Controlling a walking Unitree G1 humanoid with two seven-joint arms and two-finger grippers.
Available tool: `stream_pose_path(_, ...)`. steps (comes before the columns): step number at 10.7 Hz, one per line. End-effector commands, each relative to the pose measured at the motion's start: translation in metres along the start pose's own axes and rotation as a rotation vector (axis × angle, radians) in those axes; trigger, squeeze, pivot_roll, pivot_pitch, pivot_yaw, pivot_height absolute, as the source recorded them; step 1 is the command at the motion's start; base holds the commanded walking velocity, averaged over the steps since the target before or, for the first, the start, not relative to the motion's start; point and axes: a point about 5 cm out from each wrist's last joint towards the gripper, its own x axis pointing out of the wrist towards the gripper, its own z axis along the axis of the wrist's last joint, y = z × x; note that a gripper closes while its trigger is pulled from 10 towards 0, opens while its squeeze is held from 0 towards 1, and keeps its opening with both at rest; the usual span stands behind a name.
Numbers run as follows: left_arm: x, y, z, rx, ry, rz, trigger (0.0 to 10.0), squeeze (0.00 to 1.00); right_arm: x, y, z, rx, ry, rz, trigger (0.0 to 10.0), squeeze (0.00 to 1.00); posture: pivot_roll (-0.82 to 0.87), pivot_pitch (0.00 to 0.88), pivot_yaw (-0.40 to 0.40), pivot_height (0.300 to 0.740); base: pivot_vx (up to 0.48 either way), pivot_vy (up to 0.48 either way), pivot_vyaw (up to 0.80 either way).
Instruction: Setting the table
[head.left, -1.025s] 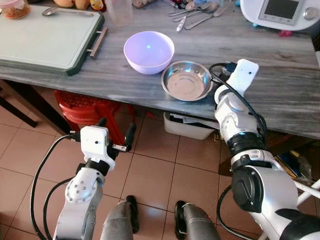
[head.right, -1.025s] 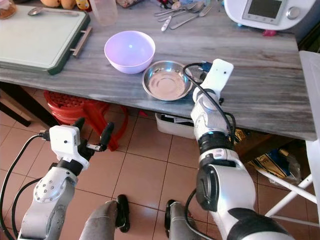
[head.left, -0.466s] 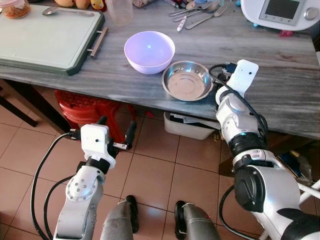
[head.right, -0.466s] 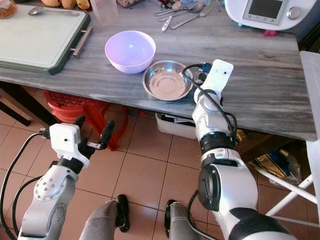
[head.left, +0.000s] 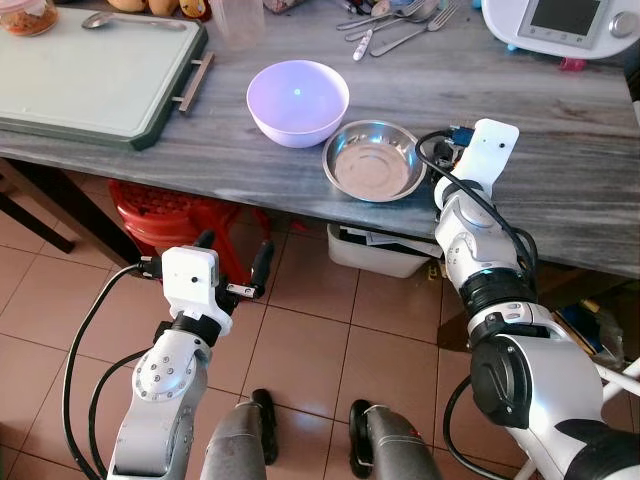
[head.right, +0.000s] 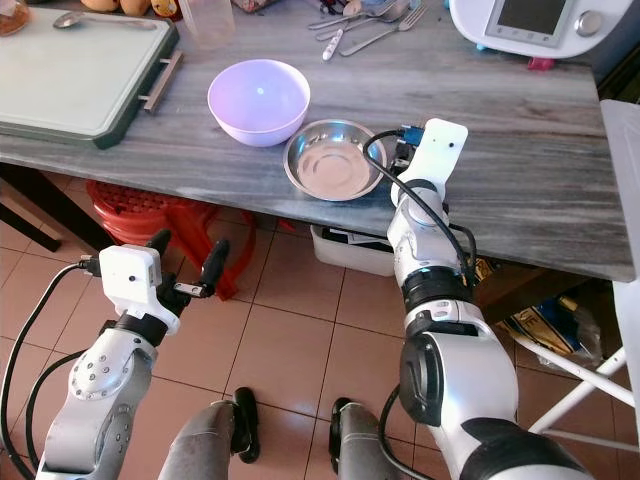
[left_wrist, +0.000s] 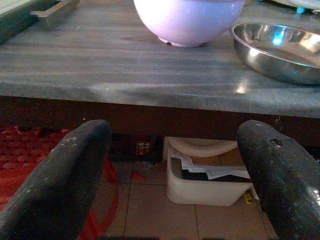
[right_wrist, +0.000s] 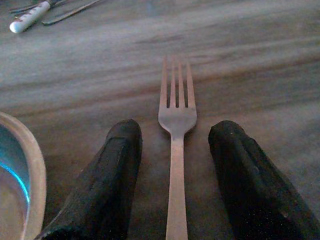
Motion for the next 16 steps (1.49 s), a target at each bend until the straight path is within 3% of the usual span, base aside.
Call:
stream_pose_path(1,-0.001,0.0,-0.003,0.0,0.014,0.002,10.0,0.0,-0.002,0.0,-0.005,-0.011,0.004,0.01,10.0,1.0,0.02,0.268,0.005,0.74,0.0,0.0,0.0)
stream_pose_path(7,0.0,0.0,-0.002,-0.001,0.007,0.004,10.0,0.0,-0.002,0.002,0.012,-0.042,-0.121,0.026,10.0,1.0,0.02,0.267,0.003,0.74,0.0,0.0,0.0)
stream_pose_path(10,0.0,0.0,-0.002,-0.003,0.006,0.007,10.0,0.0,-0.004,-0.013,0.019,-0.099,-0.182,-0.036,10.0,1.0,0.02,0.269,0.002,0.74,0.0,0.0,0.0)
stream_pose_path(12,0.001,0.0,-0.001,-0.003,0.005,0.003,10.0,0.0,-0.007,-0.035,0.022,-0.177,-0.21,-0.148,10.0,1.0,0.01,0.27,0.006,0.74,0.0,0.0,0.0)
stream_pose_path(13,-0.001,0.0,-0.001,-0.003,0.007,0.004,10.0,0.0,-0.009,-0.046,0.022,-0.21,-0.205,-0.201,10.0,0.78,0.01,0.272,0.007,0.74,0.0,0.0,0.0)
stream_pose_path(14,-0.002,-0.001,-0.003,-0.005,0.014,-0.001,10.0,0.0,-0.011,-0.062,0.018,-0.232,-0.19,-0.252,10.0,0.49,0.0,0.273,0.009,0.74,0.0,0.0,0.0)
stream_pose_path(15,-0.002,-0.001,-0.003,-0.005,0.018,-0.007,10.0,0.0,-0.012,-0.067,0.019,-0.249,-0.191,-0.266,10.0,0.0,0.0,0.278,0.013,0.74,0.0,0.0,0.0)
stream_pose_path(16,-0.003,-0.001,-0.004,-0.003,0.023,-0.009,10.0,0.0,-0.012,-0.075,0.017,-0.266,-0.171,-0.293,10.0,0.0,0.0,0.282,0.016,0.74,0.0,0.0,0.0)
